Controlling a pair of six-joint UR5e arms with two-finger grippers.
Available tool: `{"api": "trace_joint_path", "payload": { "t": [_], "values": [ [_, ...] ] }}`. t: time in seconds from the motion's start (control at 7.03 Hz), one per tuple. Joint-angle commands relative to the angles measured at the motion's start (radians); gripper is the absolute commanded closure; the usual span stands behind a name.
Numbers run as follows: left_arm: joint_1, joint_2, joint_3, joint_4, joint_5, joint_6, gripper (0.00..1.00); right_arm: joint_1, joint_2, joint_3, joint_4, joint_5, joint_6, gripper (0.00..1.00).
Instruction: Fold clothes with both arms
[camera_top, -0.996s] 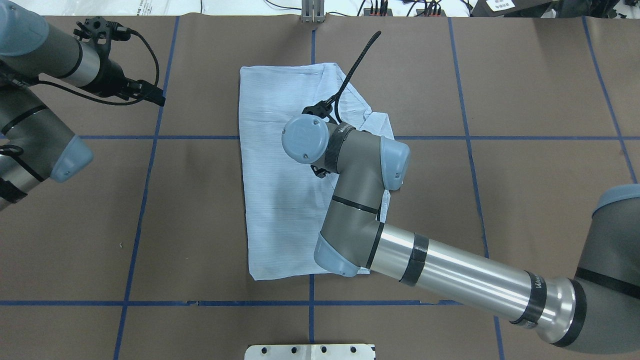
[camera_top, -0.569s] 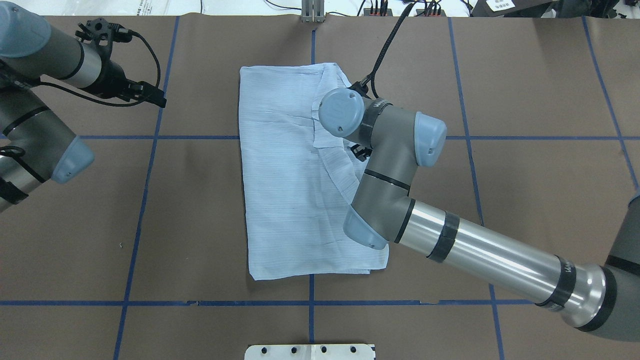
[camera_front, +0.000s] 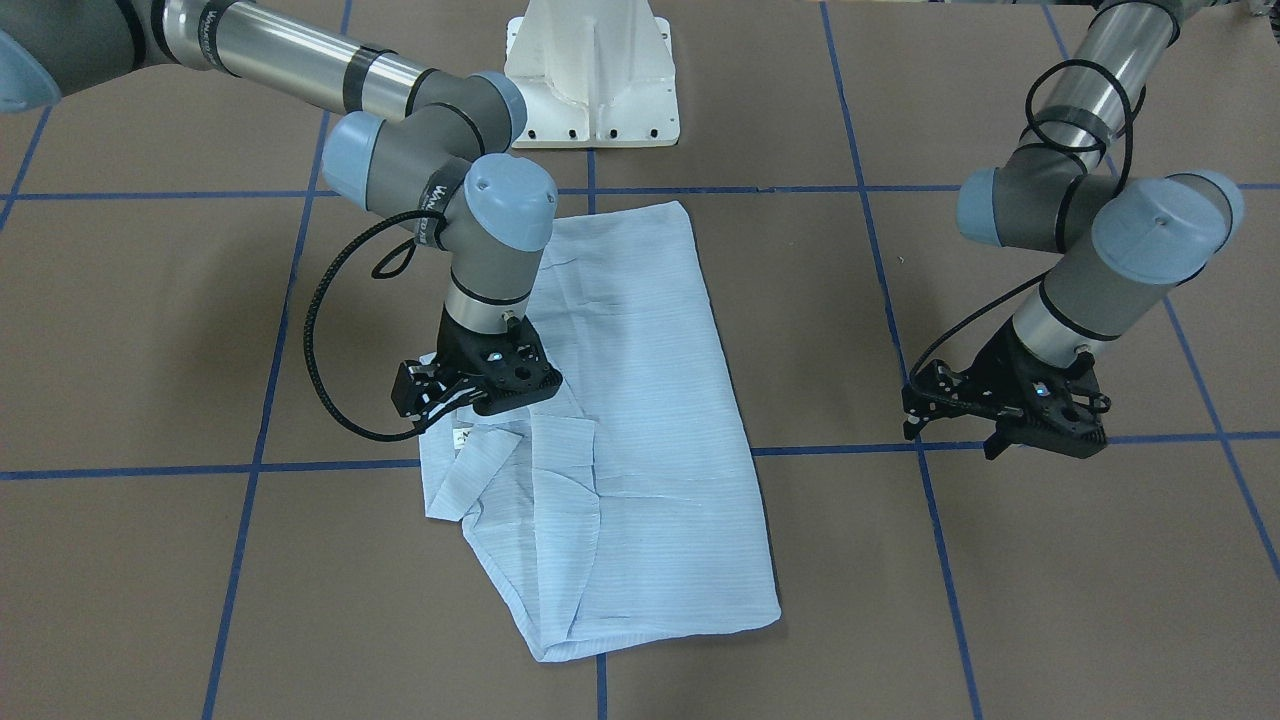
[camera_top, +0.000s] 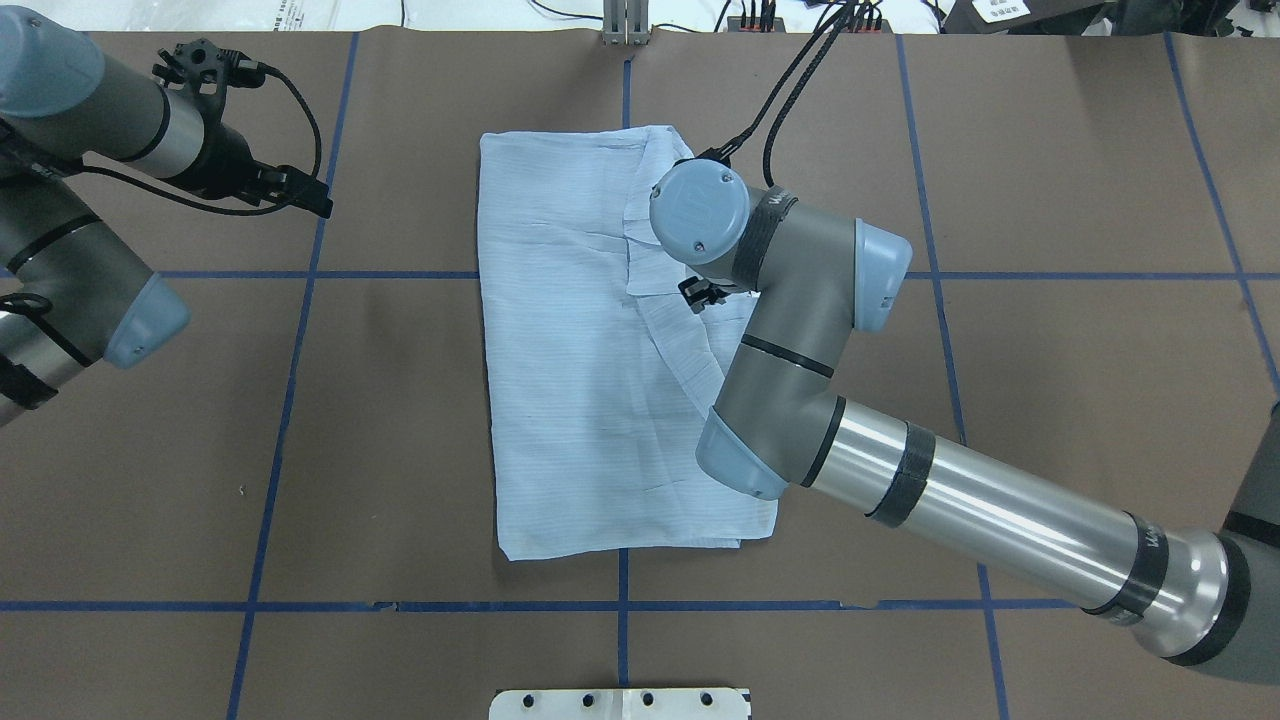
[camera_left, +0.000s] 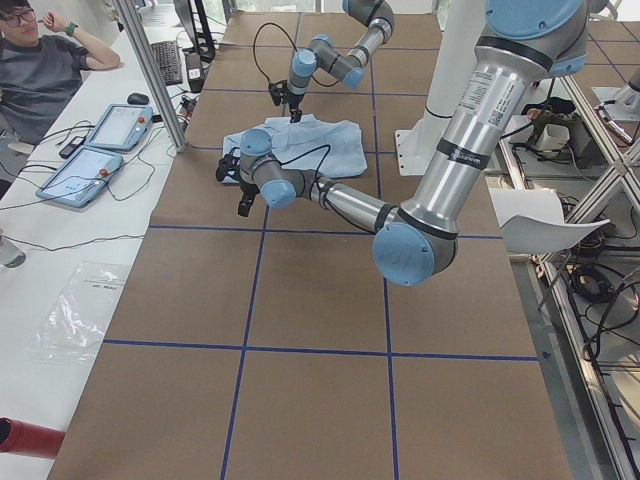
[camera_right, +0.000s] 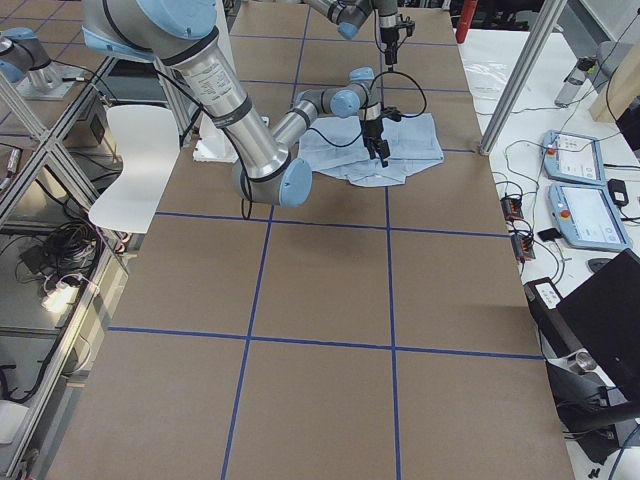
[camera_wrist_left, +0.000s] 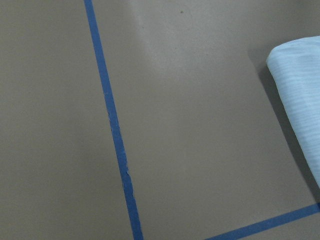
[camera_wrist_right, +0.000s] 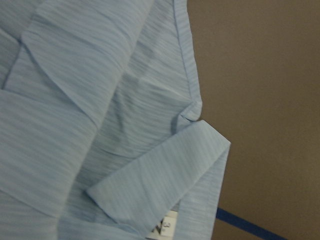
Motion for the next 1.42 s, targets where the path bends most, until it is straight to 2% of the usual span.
{"api": "trace_joint_path", "payload": {
  "t": [0.0, 0.43, 1.28],
  "values": [
    [0.0, 0.002, -0.001, 0.002, 0.0, 0.002, 0.0, -0.048, 0.086, -0.066, 0.039, 0.007, 0.106, 0.01],
    [0.002, 0.002, -0.001, 0.002, 0.0, 0.002, 0.0, -0.098, 0.083, -0.094, 0.033, -0.01, 0.108, 0.01],
    [0.008, 0.002, 0.004, -0.002, 0.0, 0.002, 0.0, -0.098, 0.085, -0.122, 0.013, -0.062, 0.09, 0.01]
  ]
}}
